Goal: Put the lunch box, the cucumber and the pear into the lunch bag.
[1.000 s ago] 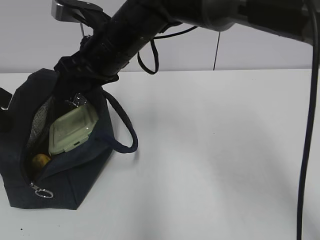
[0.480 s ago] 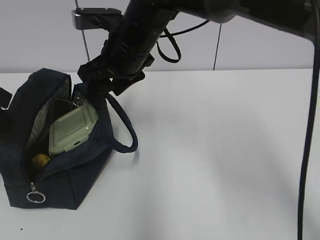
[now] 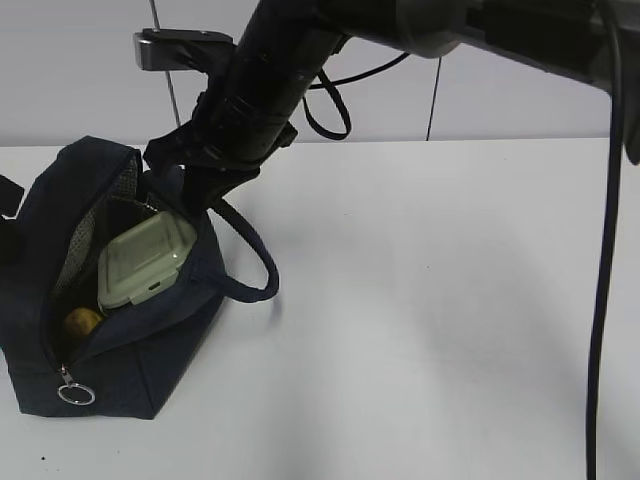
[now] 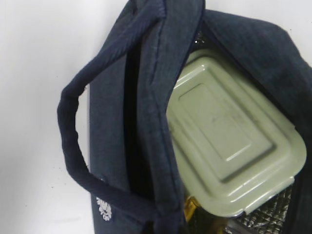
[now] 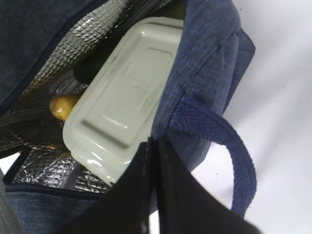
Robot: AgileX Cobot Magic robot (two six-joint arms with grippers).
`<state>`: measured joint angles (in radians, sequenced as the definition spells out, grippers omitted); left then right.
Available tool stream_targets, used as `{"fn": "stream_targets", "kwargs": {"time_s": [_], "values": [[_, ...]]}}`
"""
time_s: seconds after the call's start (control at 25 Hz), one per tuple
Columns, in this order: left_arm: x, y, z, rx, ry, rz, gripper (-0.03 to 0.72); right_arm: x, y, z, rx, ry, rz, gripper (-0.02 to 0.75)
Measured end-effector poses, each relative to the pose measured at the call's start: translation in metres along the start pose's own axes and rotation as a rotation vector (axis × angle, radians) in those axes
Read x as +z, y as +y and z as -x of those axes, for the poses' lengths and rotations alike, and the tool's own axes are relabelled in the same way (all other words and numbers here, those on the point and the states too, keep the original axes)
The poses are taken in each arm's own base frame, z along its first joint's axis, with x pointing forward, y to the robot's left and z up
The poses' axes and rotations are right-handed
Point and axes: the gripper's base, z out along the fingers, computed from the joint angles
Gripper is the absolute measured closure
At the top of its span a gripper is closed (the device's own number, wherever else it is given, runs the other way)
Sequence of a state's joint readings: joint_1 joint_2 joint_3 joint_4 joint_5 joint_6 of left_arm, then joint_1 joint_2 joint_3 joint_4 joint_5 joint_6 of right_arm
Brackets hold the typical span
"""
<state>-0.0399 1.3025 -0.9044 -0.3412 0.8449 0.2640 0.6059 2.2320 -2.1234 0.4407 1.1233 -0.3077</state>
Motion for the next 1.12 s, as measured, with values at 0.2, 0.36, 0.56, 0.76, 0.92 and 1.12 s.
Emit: {"fn": "stream_targets", "kwargs": {"time_s": [0.2,0.36,0.56,0.76,0.92,1.12], "values": [[0.000,0.000,0.000,-0.001,0.000,-0.001,0.684,0.000,0.000,0.000,0.002,0.001,0.005,0.732],[0.000,0.000,0.000,-0.001,0.000,-0.001,0.684,0.000,0.000,0.000,0.000,0.001,0.005,0.732],[-0.004,-0.019,0.006,0.085,-0.012,-0.042,0.684,-0.021,0.007,0.003,-0.031,-0.026,-0.014,0.732],[-0.009,-0.046,0.021,0.165,-0.012,-0.095,0.684,-0.049,0.015,0.004,-0.058,-0.036,-0.050,0.732],[-0.003,-0.054,0.035,0.183,0.005,-0.114,0.684,-0.073,0.019,0.002,-0.060,-0.035,-0.119,0.732],[0.009,-0.056,0.047,0.169,0.016,-0.125,0.684,-0.087,0.011,-0.012,-0.038,0.022,-0.207,0.732]]}}
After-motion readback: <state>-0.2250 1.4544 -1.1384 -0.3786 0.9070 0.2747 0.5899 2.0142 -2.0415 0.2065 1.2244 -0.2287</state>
